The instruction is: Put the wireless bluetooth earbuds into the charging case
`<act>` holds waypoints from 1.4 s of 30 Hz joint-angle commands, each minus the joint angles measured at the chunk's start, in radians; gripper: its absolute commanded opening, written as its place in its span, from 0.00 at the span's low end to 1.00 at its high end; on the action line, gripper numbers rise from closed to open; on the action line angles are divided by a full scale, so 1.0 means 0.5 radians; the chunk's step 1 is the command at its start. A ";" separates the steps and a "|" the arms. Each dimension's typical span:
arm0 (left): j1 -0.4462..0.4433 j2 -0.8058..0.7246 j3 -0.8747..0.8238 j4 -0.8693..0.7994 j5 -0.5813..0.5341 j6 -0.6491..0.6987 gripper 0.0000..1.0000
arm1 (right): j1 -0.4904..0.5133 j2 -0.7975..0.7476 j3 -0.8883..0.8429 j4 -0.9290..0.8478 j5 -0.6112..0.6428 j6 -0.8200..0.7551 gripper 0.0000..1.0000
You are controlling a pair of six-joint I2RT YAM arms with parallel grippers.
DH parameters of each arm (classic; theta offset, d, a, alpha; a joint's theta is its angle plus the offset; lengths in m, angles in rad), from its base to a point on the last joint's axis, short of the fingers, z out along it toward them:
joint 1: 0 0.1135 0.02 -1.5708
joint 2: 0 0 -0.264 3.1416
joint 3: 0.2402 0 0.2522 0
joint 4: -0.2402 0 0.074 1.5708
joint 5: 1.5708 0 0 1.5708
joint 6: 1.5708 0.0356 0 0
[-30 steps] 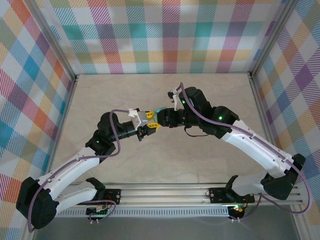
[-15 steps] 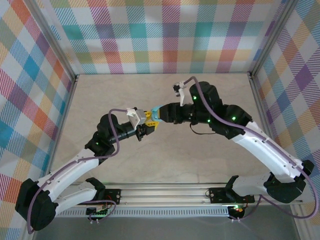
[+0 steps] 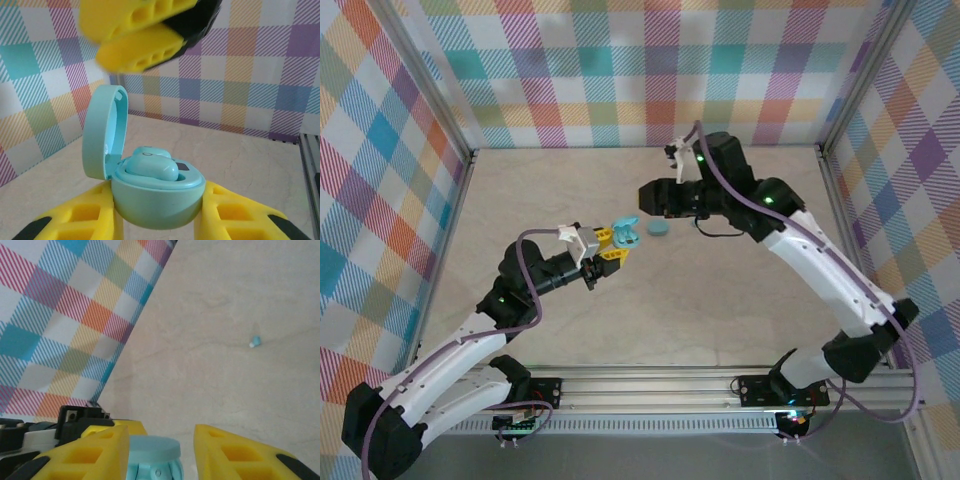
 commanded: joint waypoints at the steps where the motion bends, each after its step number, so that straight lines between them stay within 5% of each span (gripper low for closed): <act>1: -0.020 -0.036 0.002 0.029 0.055 -0.018 0.13 | -0.003 0.088 0.127 -0.002 -0.259 -0.040 0.39; 13: -0.020 -0.049 0.014 0.063 0.004 -0.045 0.13 | -0.003 0.174 0.137 -0.075 -0.568 -0.102 0.38; 24: -0.018 -0.029 0.005 0.172 -0.079 -0.134 0.13 | -0.122 -0.163 -0.135 0.055 -0.505 0.019 0.42; 33: -0.020 -0.071 0.112 0.067 -0.267 -0.234 0.13 | -0.307 -0.470 -0.598 0.591 -0.624 0.429 0.66; 42: -0.020 -0.063 0.221 0.237 -0.172 -0.339 0.13 | -0.307 -0.353 -0.733 1.093 -0.996 0.841 0.68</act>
